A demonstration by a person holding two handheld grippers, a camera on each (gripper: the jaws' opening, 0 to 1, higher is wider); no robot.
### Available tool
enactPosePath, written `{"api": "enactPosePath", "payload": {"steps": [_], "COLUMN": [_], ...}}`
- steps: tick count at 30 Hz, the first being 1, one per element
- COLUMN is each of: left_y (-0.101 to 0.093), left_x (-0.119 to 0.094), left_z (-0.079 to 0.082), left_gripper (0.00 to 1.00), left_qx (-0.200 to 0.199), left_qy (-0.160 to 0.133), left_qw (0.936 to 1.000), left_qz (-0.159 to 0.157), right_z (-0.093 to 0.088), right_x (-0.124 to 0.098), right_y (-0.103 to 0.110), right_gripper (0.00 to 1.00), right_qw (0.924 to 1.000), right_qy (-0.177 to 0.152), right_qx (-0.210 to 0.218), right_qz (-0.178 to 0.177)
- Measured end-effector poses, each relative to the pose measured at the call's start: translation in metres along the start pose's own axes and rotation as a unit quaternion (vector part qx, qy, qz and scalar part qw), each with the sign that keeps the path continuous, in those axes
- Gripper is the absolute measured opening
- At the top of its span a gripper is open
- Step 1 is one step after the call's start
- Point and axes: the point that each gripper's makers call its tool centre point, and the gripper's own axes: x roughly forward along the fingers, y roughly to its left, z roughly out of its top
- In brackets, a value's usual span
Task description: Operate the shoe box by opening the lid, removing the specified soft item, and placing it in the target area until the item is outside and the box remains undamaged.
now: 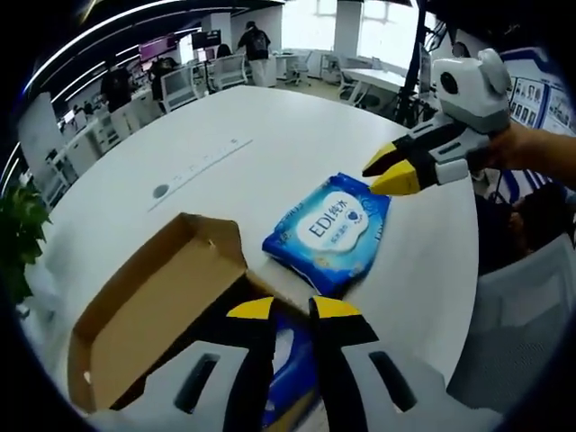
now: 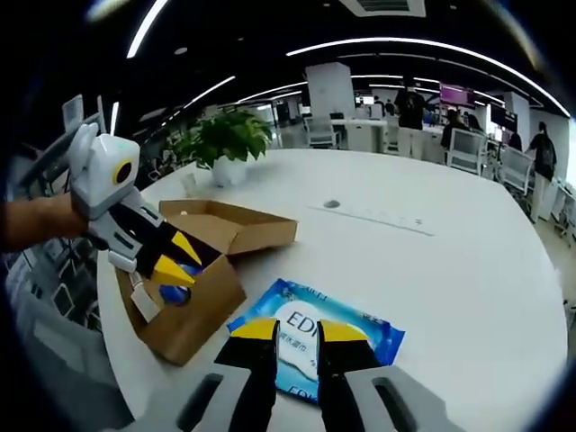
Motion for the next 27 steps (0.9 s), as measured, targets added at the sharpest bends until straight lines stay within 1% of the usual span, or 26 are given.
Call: {"api": "enactPosePath", "payload": {"steps": [8,16,23,26,27], "left_y": [0.011,0.02,0.017,0.015,0.014], "left_x": [-0.013,-0.023,-0.026,-0.027,-0.027], "left_z": [-0.008,-0.023,-0.033,-0.036,-0.036], "left_gripper": [0.14,0.14,0.14,0.15,0.15], "left_qx": [-0.01,-0.02,-0.022,-0.023,-0.024], "left_qy": [-0.011,-0.013,-0.014,-0.018,-0.019], "left_qw": [0.9999,0.9996,0.9993,0.999,0.9988], "left_qz": [-0.004,-0.016,-0.028,-0.035,-0.038], "right_z": [0.009,0.016,0.023,0.023,0.022], "right_x": [0.014,0.029,0.04,0.045,0.049], "right_y": [0.024,0.047,0.068,0.077,0.082], "right_gripper": [0.12,0.12,0.12,0.12,0.12], "right_qw": [0.9995,0.9981,0.9953,0.9939,0.9927], "right_qy": [0.0,0.003,0.004,0.009,0.013], "right_qx": [-0.017,-0.037,-0.064,-0.074,-0.084], "right_qz": [0.025,0.05,0.072,0.081,0.086]}}
